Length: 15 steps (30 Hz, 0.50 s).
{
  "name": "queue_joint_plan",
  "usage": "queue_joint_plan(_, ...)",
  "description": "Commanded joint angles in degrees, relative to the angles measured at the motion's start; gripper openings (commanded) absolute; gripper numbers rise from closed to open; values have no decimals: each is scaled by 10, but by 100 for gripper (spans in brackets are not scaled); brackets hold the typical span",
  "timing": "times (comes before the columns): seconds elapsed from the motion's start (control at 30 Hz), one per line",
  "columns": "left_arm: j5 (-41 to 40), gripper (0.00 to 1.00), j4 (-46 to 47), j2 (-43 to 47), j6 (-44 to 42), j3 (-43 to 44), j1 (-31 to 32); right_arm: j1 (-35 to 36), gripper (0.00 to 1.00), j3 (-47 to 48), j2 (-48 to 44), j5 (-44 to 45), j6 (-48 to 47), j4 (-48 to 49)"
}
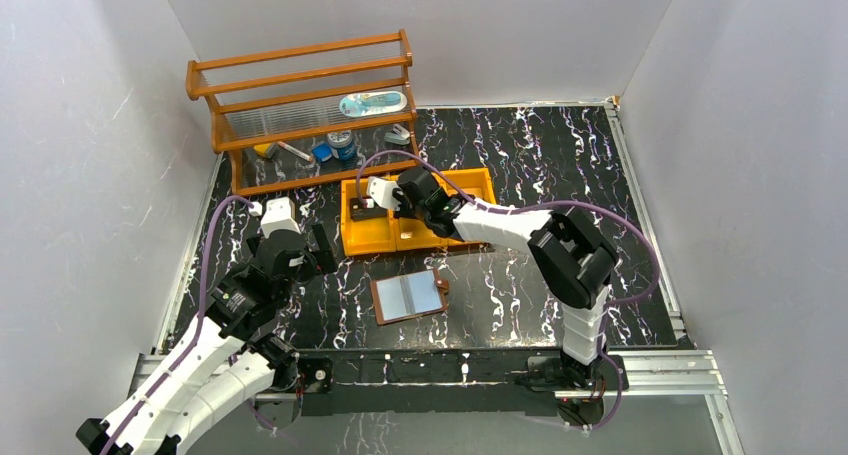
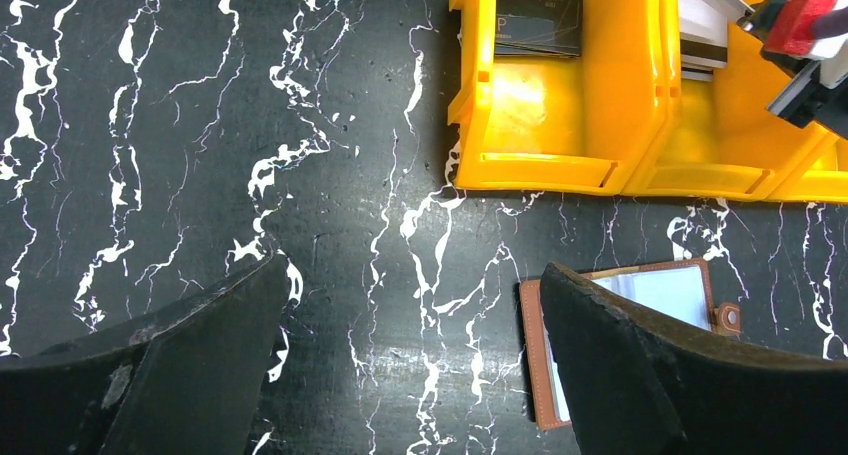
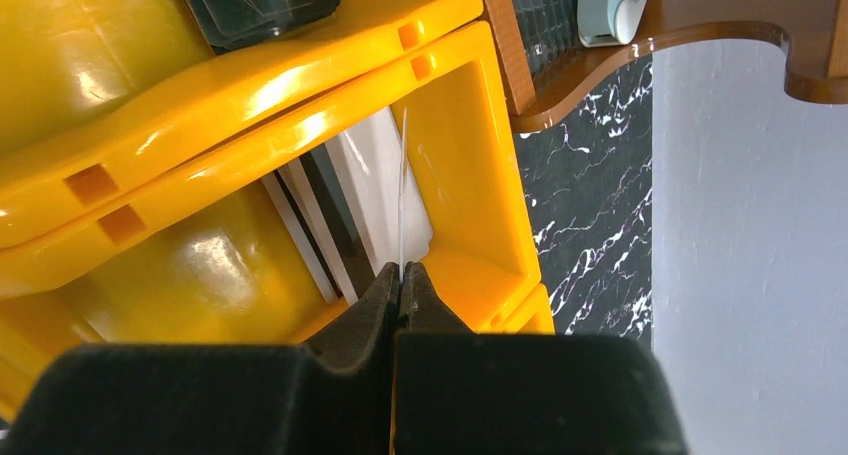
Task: Take the credit cards out of the card holder
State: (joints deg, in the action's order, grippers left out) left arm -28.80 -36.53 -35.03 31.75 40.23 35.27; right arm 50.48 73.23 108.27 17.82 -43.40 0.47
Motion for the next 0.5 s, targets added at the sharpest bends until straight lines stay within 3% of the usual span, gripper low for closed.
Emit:
queue_joint_plan(0.0, -22, 98, -8, 6, 1, 18, -1, 0, 0, 33, 8, 31, -13, 24)
queue_joint_plan(0.47, -52, 98, -26, 34, 14, 23, -1, -8, 0, 48, 52, 43, -46, 46)
